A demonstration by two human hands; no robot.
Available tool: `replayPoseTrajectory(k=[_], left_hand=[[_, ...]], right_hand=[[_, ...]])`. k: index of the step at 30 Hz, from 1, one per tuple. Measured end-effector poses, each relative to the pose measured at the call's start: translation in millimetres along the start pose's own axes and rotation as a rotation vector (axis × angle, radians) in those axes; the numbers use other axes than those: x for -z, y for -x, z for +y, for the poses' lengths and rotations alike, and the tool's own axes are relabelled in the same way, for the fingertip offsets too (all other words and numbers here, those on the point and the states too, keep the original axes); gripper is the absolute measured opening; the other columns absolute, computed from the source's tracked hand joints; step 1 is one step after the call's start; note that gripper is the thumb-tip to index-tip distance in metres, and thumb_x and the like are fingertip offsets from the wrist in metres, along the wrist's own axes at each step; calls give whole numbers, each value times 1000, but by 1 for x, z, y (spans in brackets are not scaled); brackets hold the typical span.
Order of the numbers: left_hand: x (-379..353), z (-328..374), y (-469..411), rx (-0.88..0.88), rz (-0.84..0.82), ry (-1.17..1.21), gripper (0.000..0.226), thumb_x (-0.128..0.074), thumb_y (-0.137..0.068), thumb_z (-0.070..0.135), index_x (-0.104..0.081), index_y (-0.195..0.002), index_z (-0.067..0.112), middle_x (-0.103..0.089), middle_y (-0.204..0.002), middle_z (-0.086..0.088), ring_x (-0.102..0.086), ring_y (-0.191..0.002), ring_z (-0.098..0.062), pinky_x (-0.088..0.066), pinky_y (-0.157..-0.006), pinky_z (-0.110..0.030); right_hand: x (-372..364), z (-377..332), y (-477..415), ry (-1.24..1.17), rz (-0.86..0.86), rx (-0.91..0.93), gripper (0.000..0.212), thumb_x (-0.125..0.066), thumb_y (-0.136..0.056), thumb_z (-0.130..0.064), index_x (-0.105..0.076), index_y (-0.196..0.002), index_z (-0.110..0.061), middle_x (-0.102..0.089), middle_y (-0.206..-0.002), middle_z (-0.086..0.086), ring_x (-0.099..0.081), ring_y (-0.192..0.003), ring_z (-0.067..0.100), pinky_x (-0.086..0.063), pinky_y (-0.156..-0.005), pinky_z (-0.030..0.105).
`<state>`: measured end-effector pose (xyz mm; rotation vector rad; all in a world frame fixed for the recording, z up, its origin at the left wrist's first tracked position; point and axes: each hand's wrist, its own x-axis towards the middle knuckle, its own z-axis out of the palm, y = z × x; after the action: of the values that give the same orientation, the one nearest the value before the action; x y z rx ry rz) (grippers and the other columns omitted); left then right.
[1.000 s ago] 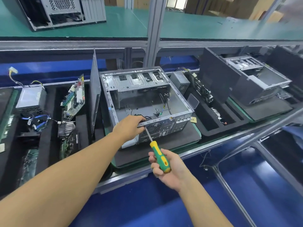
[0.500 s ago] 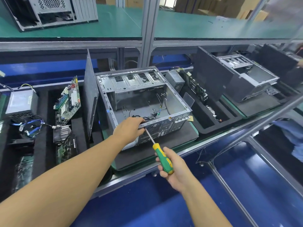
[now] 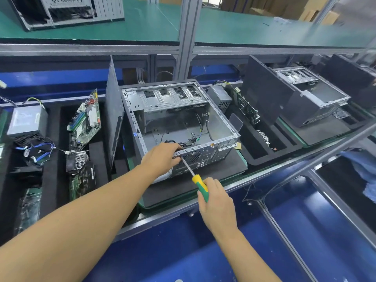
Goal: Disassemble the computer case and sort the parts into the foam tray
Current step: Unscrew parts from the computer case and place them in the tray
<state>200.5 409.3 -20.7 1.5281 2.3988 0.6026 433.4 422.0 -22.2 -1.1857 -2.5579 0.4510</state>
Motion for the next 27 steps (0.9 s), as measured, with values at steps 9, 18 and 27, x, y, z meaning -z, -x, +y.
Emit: replayPoseTrajectory(k=[9, 18, 27], left_hand=[[-1, 0, 0, -16, 10, -4, 32, -61, -95, 32, -59, -127, 28, -67, -112, 2, -63, -96, -23, -38, -65, -31], [-2, -1, -1, -1, -4, -6, 35, -60, -96, 34, -57, -130, 29, -67, -114, 0, -63, -98, -24, -40, -66, -31], [-2, -2, -1, 26, -16, 12, 34, -60, -95, 33, -57, -129, 31, -67, -111, 2, -54, -84, -20, -41, -64, -31]], right_hand=[[10, -2, -17, -1380, -654, -821, 42, -47, -105, -35, -66, -91, 0, -71, -90, 19, -58, -61, 18, -43, -46, 26], [1, 1, -7, -386, -192, -253, 37, -64, -95, -37, -33, -79, -25, -47, -72, -3, -39, -58, 14, -30, -49, 24], [7, 11, -11, -929, -577, -618, 28, -51, -104, -32, -68, -104, -10, -77, -91, 1, -56, -73, 16, -45, -58, 28]])
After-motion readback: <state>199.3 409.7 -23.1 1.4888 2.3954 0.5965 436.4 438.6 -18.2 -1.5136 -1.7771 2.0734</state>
